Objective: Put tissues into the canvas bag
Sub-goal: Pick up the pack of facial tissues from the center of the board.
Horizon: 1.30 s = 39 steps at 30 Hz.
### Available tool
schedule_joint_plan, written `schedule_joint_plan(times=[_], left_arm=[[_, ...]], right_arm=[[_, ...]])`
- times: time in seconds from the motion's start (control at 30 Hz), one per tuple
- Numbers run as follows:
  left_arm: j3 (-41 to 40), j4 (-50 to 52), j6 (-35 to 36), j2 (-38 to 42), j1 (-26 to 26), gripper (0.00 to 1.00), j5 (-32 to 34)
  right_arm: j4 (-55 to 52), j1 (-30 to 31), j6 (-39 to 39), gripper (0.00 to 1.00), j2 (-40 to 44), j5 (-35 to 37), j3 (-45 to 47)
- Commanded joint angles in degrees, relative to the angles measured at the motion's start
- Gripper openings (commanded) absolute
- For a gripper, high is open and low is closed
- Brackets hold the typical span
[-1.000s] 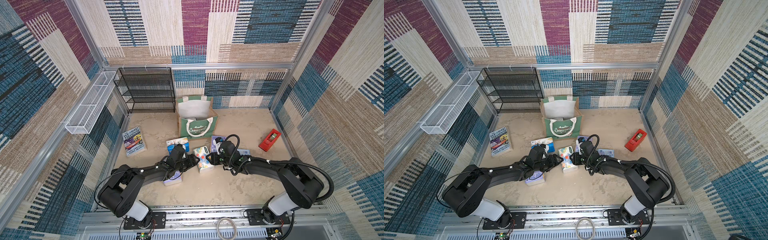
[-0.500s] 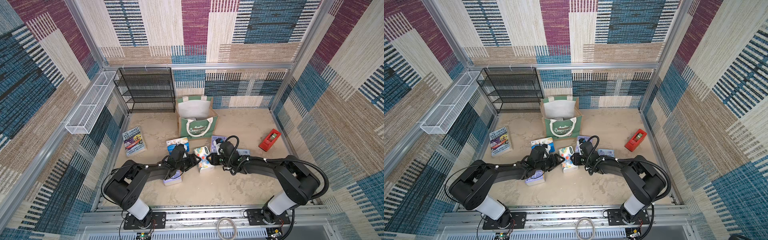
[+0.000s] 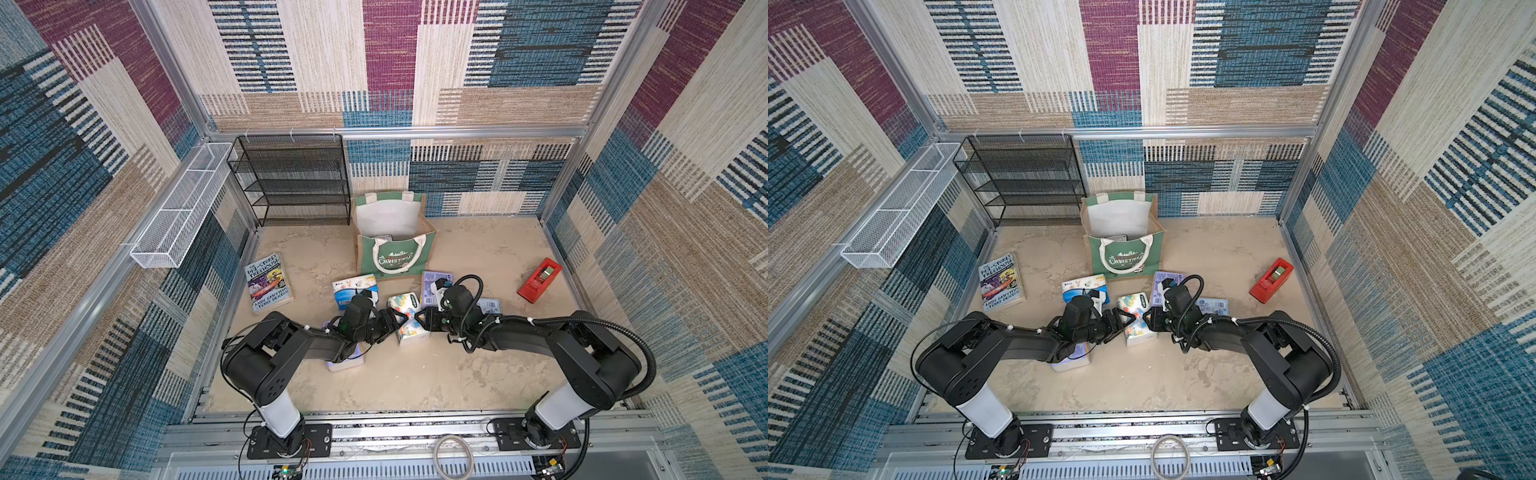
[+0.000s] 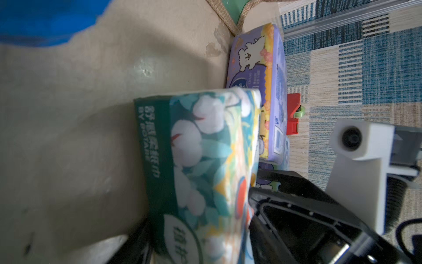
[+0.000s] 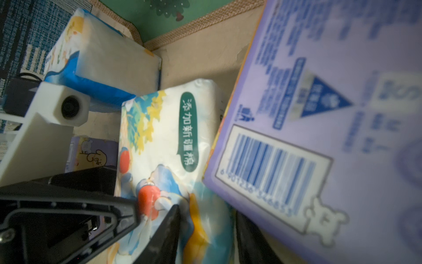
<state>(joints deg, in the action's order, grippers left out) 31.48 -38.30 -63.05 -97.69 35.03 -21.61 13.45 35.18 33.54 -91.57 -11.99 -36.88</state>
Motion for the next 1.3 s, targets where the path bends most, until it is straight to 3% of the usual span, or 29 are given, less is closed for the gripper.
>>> schedule_joint_plan(times=[0.0, 0.27, 0.47, 0.7, 0.97, 1.07, 1.27], left_arm=[[-0.2, -6.0, -2.1, -1.2, 0.4, 0.69, -1.1], [-0.4, -10.7, -3.4, -2.6, 1.0, 0.65, -0.8], [-1.8, -17.1, -4.9, -3.4, 1.0, 0.52, -0.7], [-2.5, -19.5, -5.7, -3.2, 1.1, 0.45, -0.4], [-2.7, -12.5, -1.8, 3.0, 1.0, 0.40, 1.4], [-2.4, -7.5, 0.2, 6.3, 1.0, 0.40, 2.2], [-2.0, -4.2, 0.8, 8.9, 1.0, 0.40, 2.0]], right_arm=[[-1.2, -0.1, 0.6, 0.42, -0.2, -1.0, 0.7], [0.2, -0.2, 1.5, 0.41, -0.3, -2.3, 1.2], [0.2, -0.2, 1.1, 0.42, 0.3, -2.7, 0.9], [-1.3, -0.2, 0.7, 0.46, 2.2, -1.5, 0.0], [-4.3, -0.2, -0.3, 0.62, 6.5, 1.6, -1.7], [-6.1, -0.2, -1.5, 0.78, 8.8, 4.6, -2.3], [-10.3, -0.5, -5.2, 0.93, 13.7, 8.3, -5.4]])
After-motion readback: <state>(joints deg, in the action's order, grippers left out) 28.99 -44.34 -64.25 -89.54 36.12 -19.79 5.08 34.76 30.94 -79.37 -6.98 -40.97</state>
